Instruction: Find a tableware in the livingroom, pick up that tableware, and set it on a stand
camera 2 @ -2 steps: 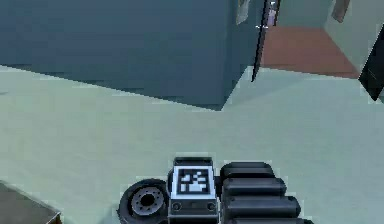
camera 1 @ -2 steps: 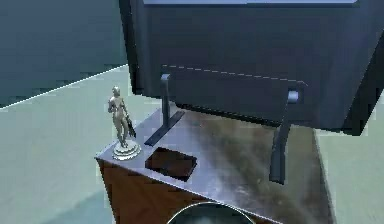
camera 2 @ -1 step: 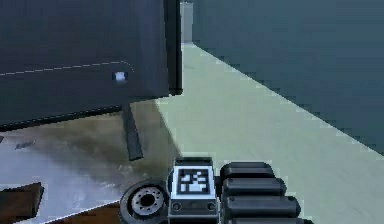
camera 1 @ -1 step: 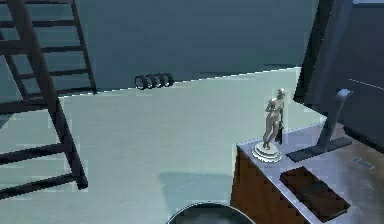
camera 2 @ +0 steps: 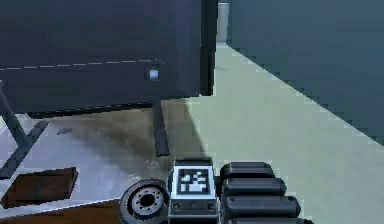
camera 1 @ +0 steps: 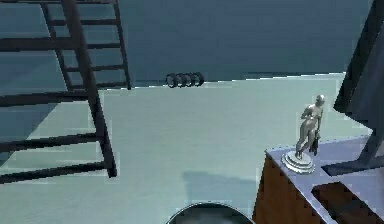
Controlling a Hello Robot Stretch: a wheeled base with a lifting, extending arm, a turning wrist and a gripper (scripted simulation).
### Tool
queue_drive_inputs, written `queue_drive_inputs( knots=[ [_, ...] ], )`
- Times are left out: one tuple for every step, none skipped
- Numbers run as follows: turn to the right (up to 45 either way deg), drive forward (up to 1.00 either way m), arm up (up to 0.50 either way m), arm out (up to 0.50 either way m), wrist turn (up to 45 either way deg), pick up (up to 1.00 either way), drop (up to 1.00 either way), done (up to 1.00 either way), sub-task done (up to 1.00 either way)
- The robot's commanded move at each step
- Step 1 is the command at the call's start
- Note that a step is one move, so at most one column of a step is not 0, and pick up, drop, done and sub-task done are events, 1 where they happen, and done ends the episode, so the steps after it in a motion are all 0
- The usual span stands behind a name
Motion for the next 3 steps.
queue_drive_inputs(
  knots=[
    [45.0,0.0,0.0,0.0,0.0,0.0,0.0,0.0,0.0],
    [45.0,0.0,0.0,0.0,0.0,0.0,0.0,0.0,0.0],
    [45.0,0.0,0.0,0.0,0.0,0.0,0.0,0.0,0.0]
  ],
)
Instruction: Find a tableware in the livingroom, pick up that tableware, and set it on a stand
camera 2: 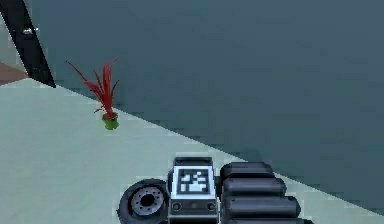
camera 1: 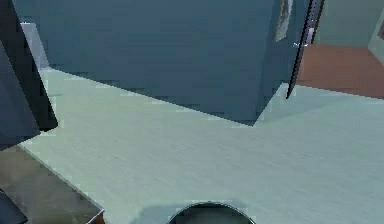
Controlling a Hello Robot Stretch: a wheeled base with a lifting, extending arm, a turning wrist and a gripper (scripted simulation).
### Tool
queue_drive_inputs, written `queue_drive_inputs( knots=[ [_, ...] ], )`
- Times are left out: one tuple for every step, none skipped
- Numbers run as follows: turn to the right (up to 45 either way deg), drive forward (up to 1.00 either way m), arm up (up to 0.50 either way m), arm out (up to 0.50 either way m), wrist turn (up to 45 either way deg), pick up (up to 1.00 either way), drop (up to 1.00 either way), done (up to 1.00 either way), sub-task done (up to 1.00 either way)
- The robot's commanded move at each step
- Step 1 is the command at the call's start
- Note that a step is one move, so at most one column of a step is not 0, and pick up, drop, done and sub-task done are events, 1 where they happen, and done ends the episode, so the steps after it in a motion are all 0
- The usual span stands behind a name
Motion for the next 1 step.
queue_drive_inputs(
  knots=[
    [3.0,0.0,0.0,0.0,0.0,0.0,0.0,0.0,0.0]
  ],
)
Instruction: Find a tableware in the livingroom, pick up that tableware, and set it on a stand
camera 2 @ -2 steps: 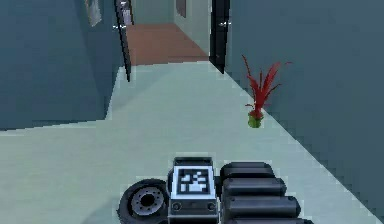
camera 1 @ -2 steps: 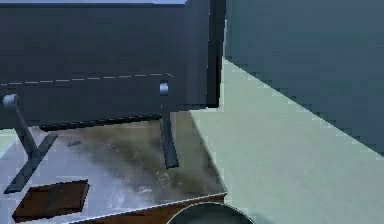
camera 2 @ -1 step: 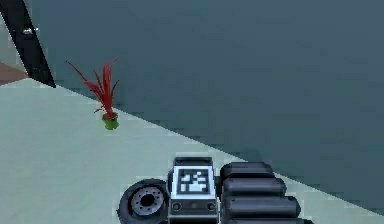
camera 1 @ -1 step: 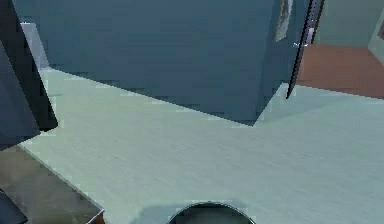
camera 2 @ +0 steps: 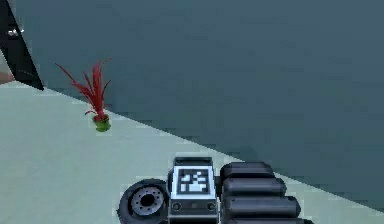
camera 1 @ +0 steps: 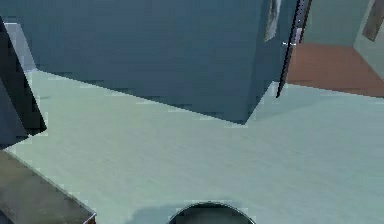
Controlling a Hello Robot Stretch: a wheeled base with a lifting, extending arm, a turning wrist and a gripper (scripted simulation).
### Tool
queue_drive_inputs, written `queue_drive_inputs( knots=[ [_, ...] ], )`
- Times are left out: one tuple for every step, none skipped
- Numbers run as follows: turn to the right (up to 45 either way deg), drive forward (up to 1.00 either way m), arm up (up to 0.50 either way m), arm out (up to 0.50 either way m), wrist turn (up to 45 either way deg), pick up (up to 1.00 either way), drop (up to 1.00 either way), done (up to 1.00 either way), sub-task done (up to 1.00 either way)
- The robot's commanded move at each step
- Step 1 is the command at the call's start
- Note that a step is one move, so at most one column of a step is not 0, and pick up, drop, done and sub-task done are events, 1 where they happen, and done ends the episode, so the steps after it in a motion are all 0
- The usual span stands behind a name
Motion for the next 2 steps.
queue_drive_inputs(
  knots=[
    [-45.0,0.0,0.0,0.0,0.0,0.0,0.0,0.0,0.0],
    [-12.0,0.0,0.0,0.0,0.0,0.0,0.0,0.0,0.0]
  ],
)
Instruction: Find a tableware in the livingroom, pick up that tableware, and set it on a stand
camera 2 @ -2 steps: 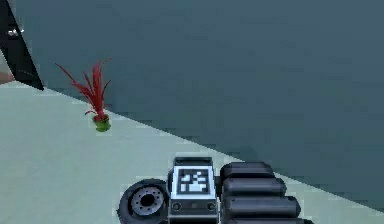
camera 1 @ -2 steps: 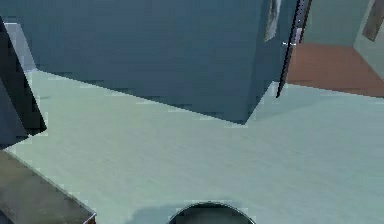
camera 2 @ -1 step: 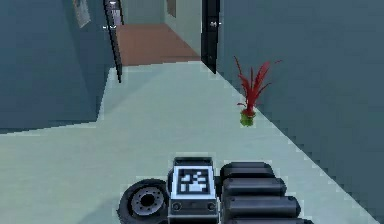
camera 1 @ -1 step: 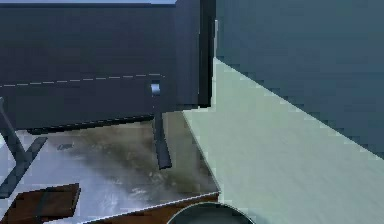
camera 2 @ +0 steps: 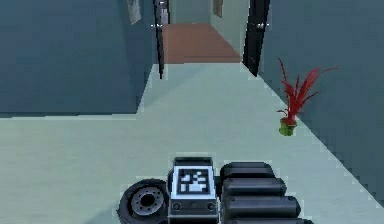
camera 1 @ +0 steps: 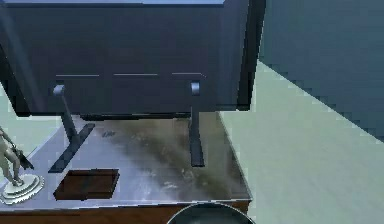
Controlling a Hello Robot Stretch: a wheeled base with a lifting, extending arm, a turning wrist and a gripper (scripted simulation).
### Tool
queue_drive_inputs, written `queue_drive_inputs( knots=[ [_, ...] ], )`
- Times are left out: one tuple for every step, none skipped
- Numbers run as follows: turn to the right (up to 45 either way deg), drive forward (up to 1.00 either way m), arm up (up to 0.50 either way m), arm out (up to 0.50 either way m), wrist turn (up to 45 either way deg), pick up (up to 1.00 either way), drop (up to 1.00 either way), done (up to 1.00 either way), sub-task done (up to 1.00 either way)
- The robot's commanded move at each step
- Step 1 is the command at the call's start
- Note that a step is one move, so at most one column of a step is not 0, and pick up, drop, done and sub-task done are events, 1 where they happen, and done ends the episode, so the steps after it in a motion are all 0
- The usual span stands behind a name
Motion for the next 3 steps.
queue_drive_inputs(
  knots=[
    [-3.0,0.0,0.0,0.0,0.0,0.0,0.0,0.0,0.0],
    [0.0,0.4,0.0,0.0,0.0,0.0,0.0,0.0,0.0],
    [-9.0,0.0,0.0,0.0,0.0,0.0,0.0,0.0,0.0]
  ],
)
